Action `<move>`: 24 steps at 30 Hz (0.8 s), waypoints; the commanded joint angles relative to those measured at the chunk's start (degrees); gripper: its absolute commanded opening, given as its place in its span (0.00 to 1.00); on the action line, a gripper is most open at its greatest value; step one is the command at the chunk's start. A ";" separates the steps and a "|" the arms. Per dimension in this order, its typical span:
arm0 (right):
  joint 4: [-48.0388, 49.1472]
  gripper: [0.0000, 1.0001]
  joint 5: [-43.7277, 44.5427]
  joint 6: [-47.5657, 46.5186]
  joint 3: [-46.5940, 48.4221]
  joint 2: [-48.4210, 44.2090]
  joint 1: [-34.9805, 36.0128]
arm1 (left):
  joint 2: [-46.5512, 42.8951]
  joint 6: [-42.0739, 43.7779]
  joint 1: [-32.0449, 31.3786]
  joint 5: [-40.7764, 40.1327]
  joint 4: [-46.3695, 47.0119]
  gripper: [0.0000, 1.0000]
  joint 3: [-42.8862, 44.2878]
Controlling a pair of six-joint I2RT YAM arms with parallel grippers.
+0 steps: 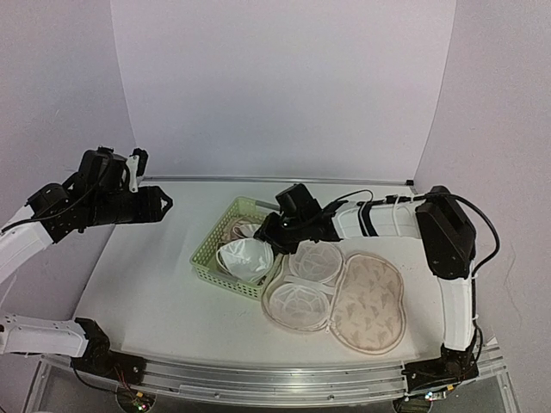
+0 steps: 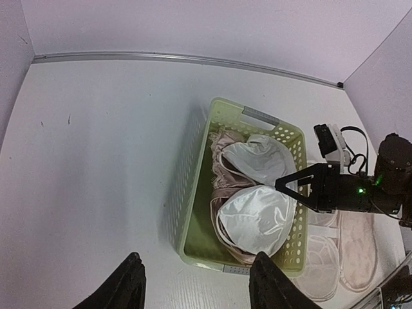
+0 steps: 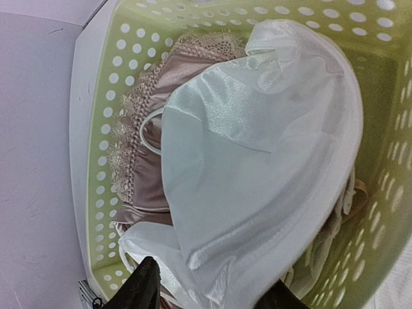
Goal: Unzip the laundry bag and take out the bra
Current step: Place the bra in the bin, then move the bin to the center of the board.
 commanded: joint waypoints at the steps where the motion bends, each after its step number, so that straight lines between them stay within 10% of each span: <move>1: -5.01 0.49 3.42 -3.50 -1.14 -6.73 0.20 | 0.35 0.08 -0.20 0.73 2.39 0.56 -0.13; 24: -15.72 0.64 16.85 -18.33 -17.96 -34.98 0.09 | 8.52 0.03 -0.20 4.43 6.27 0.56 1.62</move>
